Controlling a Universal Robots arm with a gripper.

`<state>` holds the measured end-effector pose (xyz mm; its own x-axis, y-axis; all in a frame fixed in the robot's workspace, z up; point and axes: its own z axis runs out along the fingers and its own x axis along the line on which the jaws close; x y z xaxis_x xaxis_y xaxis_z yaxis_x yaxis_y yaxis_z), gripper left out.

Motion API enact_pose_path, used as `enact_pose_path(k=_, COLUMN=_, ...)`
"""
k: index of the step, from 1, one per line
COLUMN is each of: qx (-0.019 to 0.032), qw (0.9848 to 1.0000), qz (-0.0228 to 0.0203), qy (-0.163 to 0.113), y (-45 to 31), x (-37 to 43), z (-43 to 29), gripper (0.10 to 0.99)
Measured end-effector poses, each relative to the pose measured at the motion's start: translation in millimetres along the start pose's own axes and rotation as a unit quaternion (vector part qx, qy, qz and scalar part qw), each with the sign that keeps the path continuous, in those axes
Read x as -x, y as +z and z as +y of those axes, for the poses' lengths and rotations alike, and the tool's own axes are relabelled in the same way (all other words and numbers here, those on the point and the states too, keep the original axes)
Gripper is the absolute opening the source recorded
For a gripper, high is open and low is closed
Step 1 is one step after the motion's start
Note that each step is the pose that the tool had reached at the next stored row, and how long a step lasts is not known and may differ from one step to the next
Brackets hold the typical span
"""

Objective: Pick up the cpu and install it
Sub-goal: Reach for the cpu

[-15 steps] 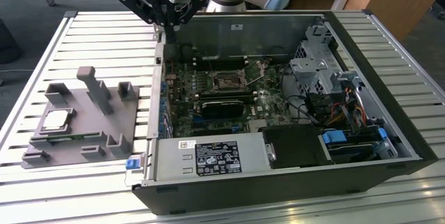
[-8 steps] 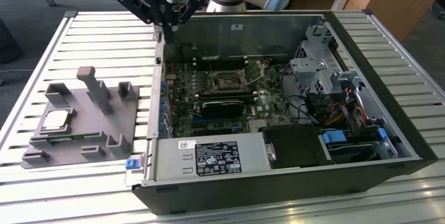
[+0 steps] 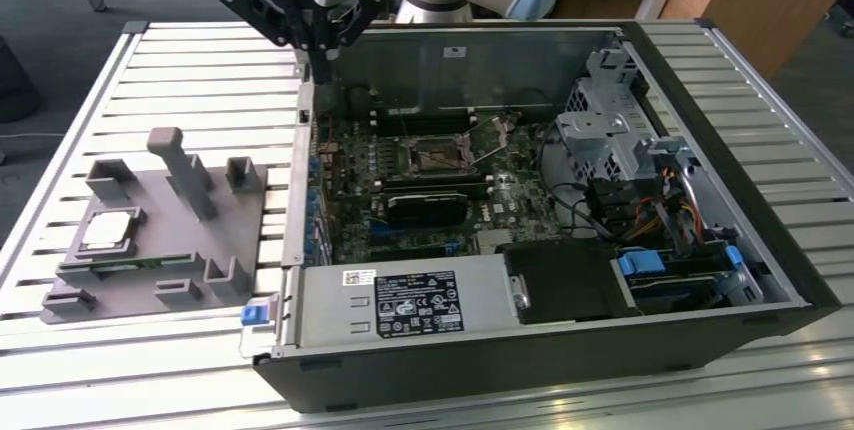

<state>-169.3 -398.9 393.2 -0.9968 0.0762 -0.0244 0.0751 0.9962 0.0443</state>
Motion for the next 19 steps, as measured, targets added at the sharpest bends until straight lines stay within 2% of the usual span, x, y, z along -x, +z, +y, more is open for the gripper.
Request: enact_pose_path(k=19, qx=0.0000, qw=1.0000, qz=0.0000, qy=0.000, y=-0.1, x=-6.9, z=-0.5, gripper=0.106)
